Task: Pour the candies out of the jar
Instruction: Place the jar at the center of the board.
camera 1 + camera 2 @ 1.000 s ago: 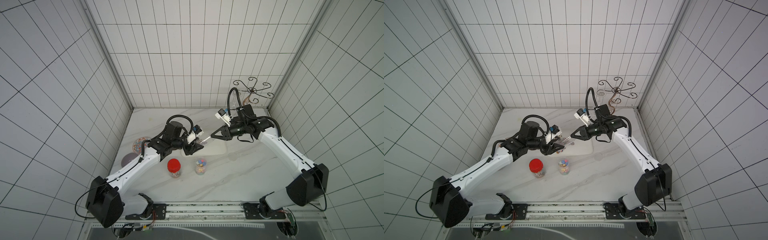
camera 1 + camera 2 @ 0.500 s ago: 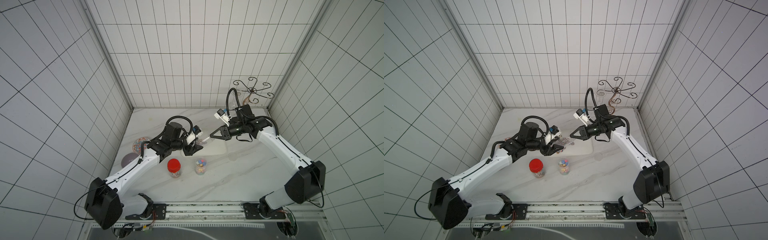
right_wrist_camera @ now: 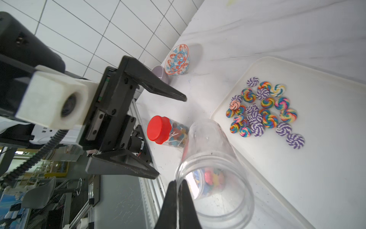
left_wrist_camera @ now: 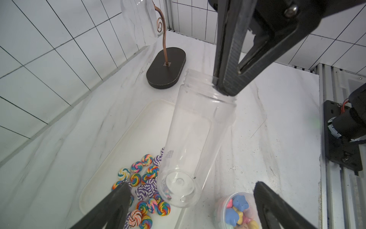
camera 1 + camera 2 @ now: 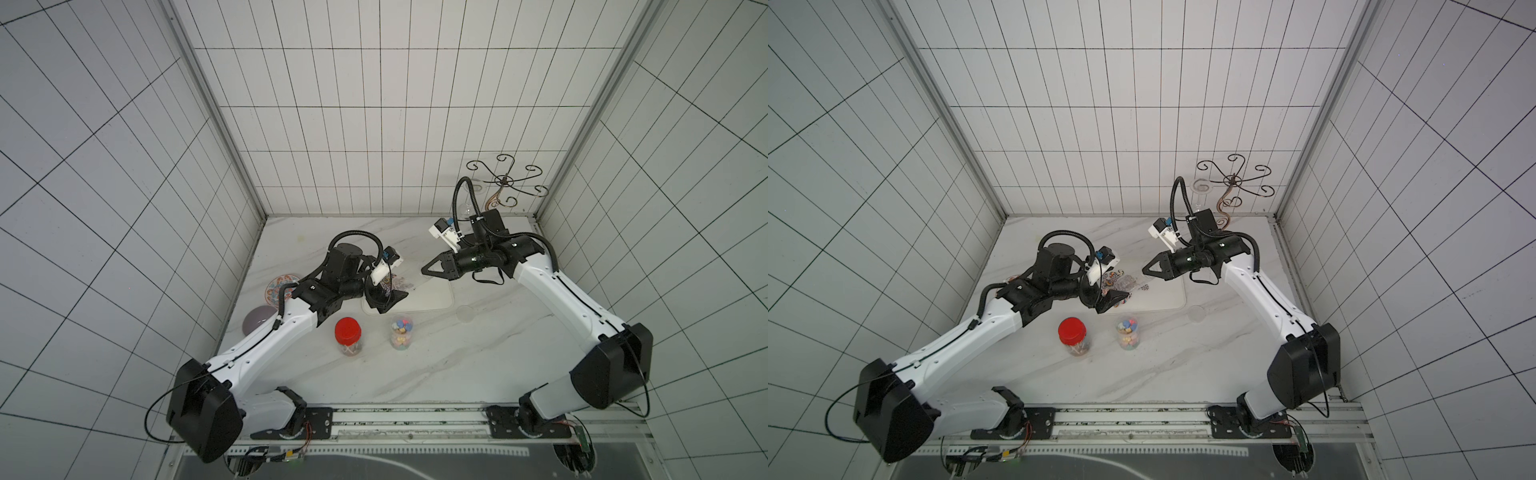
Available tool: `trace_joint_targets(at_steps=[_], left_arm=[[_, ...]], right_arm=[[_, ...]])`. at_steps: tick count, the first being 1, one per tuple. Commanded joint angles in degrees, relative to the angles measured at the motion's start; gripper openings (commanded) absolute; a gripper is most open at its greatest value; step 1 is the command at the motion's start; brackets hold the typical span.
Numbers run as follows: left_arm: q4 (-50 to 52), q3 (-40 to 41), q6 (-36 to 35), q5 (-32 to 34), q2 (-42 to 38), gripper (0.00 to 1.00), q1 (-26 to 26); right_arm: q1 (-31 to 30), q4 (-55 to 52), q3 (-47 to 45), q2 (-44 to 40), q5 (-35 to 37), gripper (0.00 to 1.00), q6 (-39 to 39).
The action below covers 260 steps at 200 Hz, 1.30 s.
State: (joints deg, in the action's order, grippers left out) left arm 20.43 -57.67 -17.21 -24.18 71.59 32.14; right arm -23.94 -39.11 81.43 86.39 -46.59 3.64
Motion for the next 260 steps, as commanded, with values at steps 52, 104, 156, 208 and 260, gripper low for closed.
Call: trace_joint_targets(at_steps=[52, 104, 156, 208, 260], left_arm=[[-4.47, 1.07, 3.67, 10.39, -2.32, 0.97, -2.14], [-7.04, 1.16, 7.82, 8.53, -1.99, 0.97, -6.30], [-7.65, 1.24, 8.86, 8.57, -1.81, 0.97, -7.62], [-7.66, 1.24, 8.77, 7.87, -1.85, 0.97, -7.71], [-7.46, 1.08, 8.63, 6.98, -1.42, 0.97, -7.79]], right_arm=[[0.80, -13.52, -0.56, -6.66, 28.77, 0.00, 2.70], [4.22, -21.10, -0.25, -9.46, 41.58, 0.00, 4.45], [9.16, -21.05, -3.39, -8.22, 46.45, 0.00, 3.75], [12.95, -16.92, -6.77, -5.42, 45.38, 0.00, 2.35], [15.80, -12.03, -7.27, -1.94, 42.47, 0.00, 1.16]])
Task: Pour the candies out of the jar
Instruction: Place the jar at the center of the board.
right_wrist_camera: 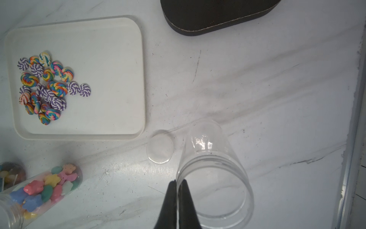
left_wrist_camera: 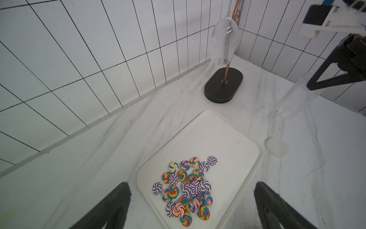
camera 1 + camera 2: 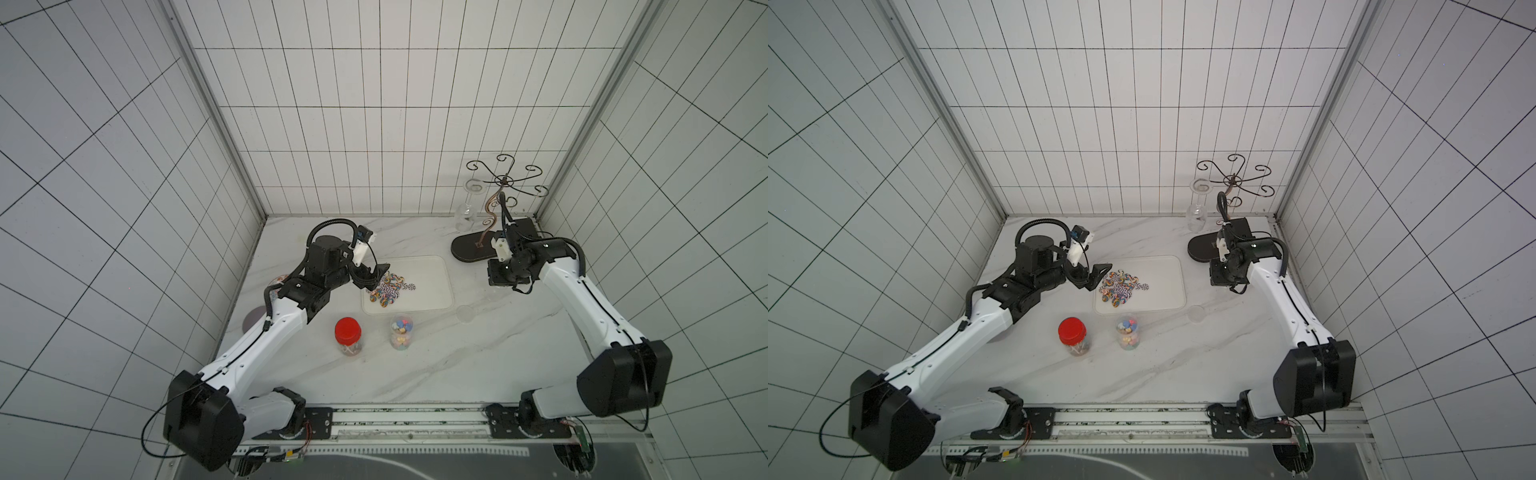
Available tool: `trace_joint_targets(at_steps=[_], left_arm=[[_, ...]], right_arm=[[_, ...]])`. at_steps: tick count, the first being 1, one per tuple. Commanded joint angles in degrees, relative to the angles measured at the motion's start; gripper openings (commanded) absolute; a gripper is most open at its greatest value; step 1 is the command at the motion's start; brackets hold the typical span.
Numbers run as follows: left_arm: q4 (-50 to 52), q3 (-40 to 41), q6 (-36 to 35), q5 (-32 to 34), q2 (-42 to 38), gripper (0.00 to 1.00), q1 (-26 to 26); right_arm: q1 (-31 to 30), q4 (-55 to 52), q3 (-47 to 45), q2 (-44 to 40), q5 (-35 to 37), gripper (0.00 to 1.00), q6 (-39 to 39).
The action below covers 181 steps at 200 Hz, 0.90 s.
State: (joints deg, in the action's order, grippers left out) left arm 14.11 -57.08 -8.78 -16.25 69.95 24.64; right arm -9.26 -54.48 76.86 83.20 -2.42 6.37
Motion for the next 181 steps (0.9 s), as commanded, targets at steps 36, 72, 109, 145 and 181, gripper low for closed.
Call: trace_joint_targets(at_steps=[36, 72, 109, 145, 181], left_arm=[[-0.84, 0.32, -0.01, -1.16, 0.46, 0.97, -0.25], [-0.58, 0.20, -0.19, -1.37, 0.89, 0.97, -0.30], [-0.18, -0.07, -0.28, -1.53, 1.42, 0.97, -0.30], [-0.07, -0.06, -0.36, -1.42, 1.44, 0.97, -0.30], [-0.05, -0.14, -0.37, -1.59, 1.35, 0.97, -0.29]], right_arm=[[1.60, 6.62, -3.51, 4.09, -6.55, 0.00, -1.72], [1.37, 8.97, -3.65, 5.34, -9.43, 0.00, -0.77], [-0.75, 9.52, -2.34, 7.26, -8.92, 0.00, 0.00], [-3.36, 9.83, -1.56, 9.30, -7.72, 0.00, 0.69], [-5.12, 10.11, -0.92, 10.71, -6.40, 0.00, 1.25]])
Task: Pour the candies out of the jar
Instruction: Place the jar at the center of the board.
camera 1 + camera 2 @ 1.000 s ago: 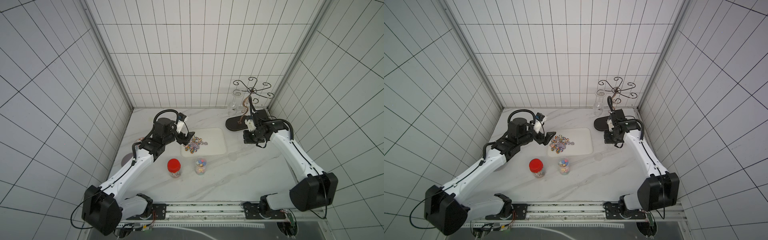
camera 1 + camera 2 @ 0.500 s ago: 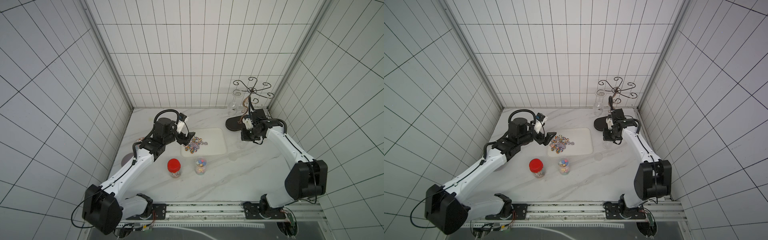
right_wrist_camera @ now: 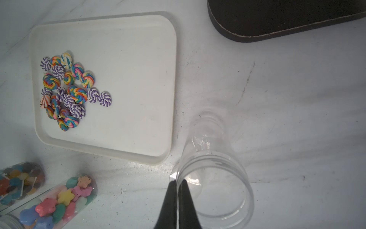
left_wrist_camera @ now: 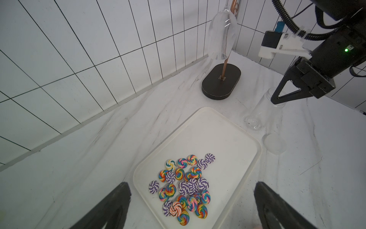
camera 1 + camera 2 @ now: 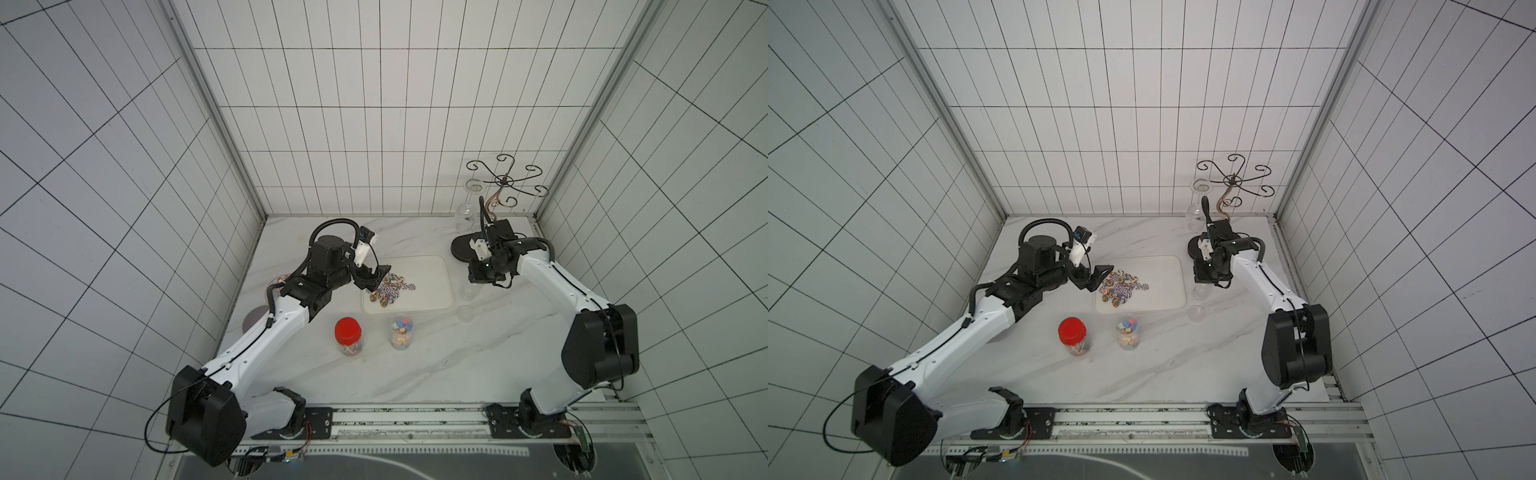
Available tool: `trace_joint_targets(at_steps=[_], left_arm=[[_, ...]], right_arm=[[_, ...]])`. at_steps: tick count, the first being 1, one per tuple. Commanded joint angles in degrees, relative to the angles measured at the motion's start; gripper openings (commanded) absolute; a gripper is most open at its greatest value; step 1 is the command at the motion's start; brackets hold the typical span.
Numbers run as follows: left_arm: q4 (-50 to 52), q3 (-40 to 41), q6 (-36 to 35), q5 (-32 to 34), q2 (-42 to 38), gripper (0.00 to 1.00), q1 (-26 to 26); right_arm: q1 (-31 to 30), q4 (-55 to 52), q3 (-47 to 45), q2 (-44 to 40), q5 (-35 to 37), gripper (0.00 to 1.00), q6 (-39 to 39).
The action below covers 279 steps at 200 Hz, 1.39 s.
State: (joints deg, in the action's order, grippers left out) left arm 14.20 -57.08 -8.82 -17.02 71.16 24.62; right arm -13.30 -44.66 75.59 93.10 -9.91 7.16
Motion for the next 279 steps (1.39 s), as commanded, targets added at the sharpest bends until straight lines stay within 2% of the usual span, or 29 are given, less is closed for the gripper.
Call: trace_joint_targets(at_steps=[1, 32, 108, 141, 168, 188, 222, 255, 279], left_arm=[[-0.13, -0.14, -0.32, -0.82, 0.18, 0.97, -0.27], [-0.16, -0.14, -0.30, -1.00, 0.06, 0.97, -0.28], [-0.37, -0.19, 0.12, -1.26, -0.04, 0.97, -0.28], [-0.73, -0.14, 0.76, -0.78, 0.07, 0.97, -0.28], [-1.93, -0.09, 2.19, -0.18, 0.59, 0.97, -0.36], [-1.72, -1.04, 3.82, 0.33, 1.49, 0.97, -0.63], [-3.09, -0.89, 7.12, 5.10, -0.10, 0.97, -0.80], [-4.09, -1.95, 11.78, 10.32, -1.33, 0.97, -0.97], [-2.72, -6.23, 16.70, 10.67, -0.40, 0.97, -2.23]], right_arm=[[-1.14, 0.29, 0.34, 0.83, 1.11, 0.00, 0.48], [-1.86, 0.37, 0.43, 1.27, 1.81, 0.01, 0.66], [-3.32, -1.89, 4.13, 0.68, 4.23, 0.37, 0.75], [-4.38, -3.12, 6.67, -0.87, 5.51, 0.46, 1.19], [-5.76, -4.29, 9.35, -2.84, 6.72, 0.62, 1.41], [-6.99, -4.40, 11.07, -4.54, 6.99, 0.70, 1.54], [-9.51, -4.61, 12.85, -6.70, 9.64, 0.99, 1.43], [-11.97, -3.25, 10.90, -8.64, 9.38, 1.00, 2.79], [-14.87, -2.09, 8.91, -10.37, 9.60, 1.00, 4.01]])
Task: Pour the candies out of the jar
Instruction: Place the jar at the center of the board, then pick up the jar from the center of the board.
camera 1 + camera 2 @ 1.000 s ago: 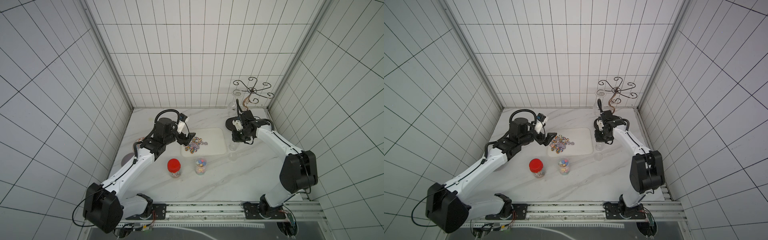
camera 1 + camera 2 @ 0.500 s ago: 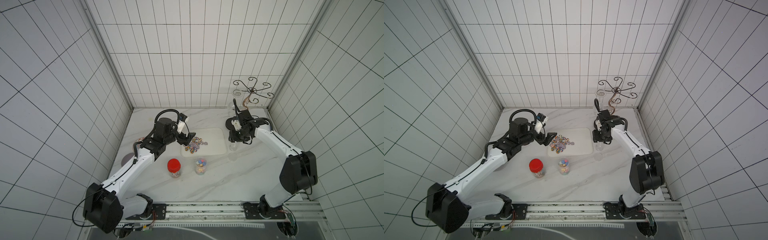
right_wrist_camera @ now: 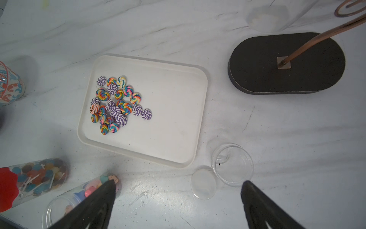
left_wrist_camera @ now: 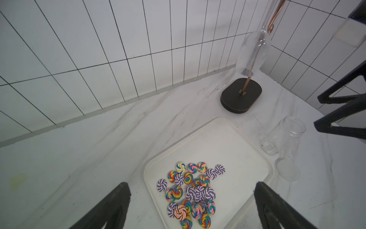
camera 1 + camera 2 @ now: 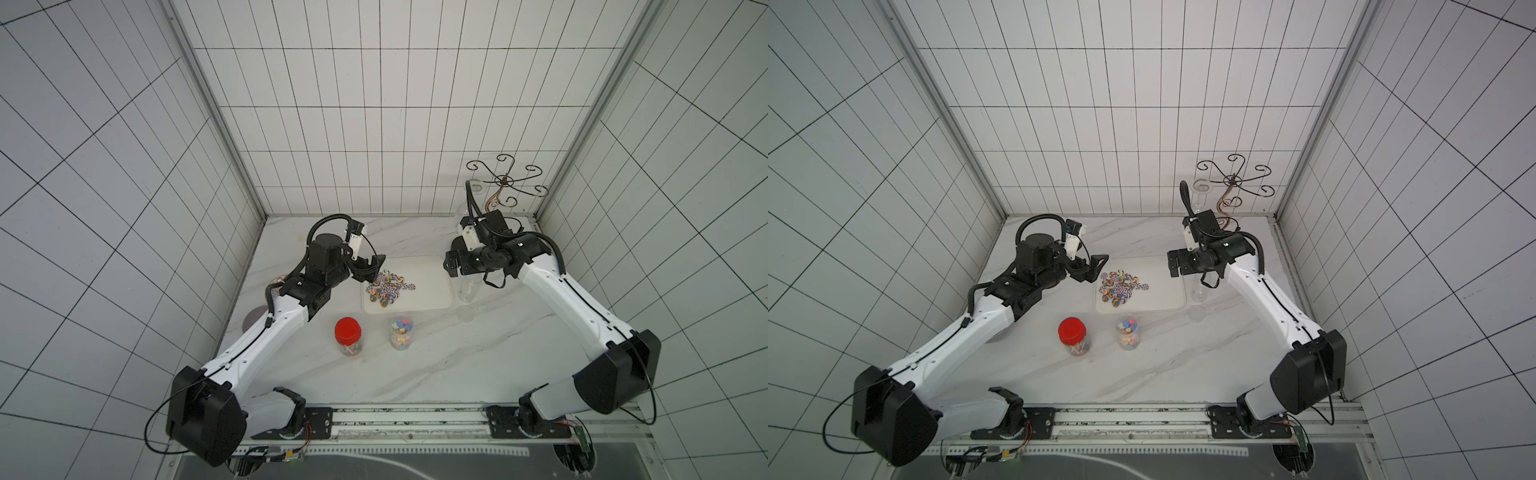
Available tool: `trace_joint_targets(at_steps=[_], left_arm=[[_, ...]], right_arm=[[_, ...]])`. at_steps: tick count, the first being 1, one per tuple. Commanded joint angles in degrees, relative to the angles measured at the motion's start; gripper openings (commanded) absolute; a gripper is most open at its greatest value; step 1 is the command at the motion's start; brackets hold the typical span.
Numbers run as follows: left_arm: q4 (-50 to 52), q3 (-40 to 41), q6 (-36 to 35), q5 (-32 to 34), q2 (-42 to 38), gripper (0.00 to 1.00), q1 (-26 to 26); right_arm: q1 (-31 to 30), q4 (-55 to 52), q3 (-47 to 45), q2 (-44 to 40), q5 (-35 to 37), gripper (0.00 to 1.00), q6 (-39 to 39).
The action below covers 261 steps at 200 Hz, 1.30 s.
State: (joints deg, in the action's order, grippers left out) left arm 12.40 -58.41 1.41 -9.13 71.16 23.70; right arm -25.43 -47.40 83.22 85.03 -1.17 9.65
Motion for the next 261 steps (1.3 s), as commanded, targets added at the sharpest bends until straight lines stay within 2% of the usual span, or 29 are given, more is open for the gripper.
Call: trace_joint_targets(at_steps=[1, 29, 67, 129, 151, 176, 224, 261], left_arm=[[-0.87, -5.15, 6.79, 2.70, -0.36, 0.97, -1.35], [-0.23, -10.15, 12.68, -0.52, 1.51, 0.97, -4.33], [0.87, -9.16, 11.40, 0.31, 3.02, 0.97, -5.59], [3.12, -6.51, 11.02, 4.58, 2.49, 0.97, -6.04], [4.06, -6.97, 11.75, 6.65, 3.58, 0.97, -6.17], [5.55, -7.19, 12.41, 10.97, 4.66, 0.97, -6.38], [6.67, -6.93, 13.18, 16.09, 5.23, 0.97, -7.34], [7.02, -7.15, 14.38, 14.99, 6.77, 0.97, -9.61]], right_arm=[[-2.85, 0.73, 1.17, -2.36, 0.93, 1.00, 1.60], [-6.56, 1.54, -0.60, -4.50, 1.33, 0.94, 3.63], [-12.59, 2.68, -3.38, -6.11, 1.16, 0.88, 5.59], [-24.86, 4.86, -5.41, -2.32, 2.97, 0.81, 7.12], [-28.45, 4.78, -4.89, -1.13, 4.67, 0.82, 8.12], [-31.19, 4.92, -6.45, -1.44, 6.35, 0.91, 9.57], [-33.60, 6.28, -11.39, -1.45, 6.94, 0.92, 11.14], [-34.07, 8.52, -13.52, -1.04, 6.93, 0.91, 11.61]])
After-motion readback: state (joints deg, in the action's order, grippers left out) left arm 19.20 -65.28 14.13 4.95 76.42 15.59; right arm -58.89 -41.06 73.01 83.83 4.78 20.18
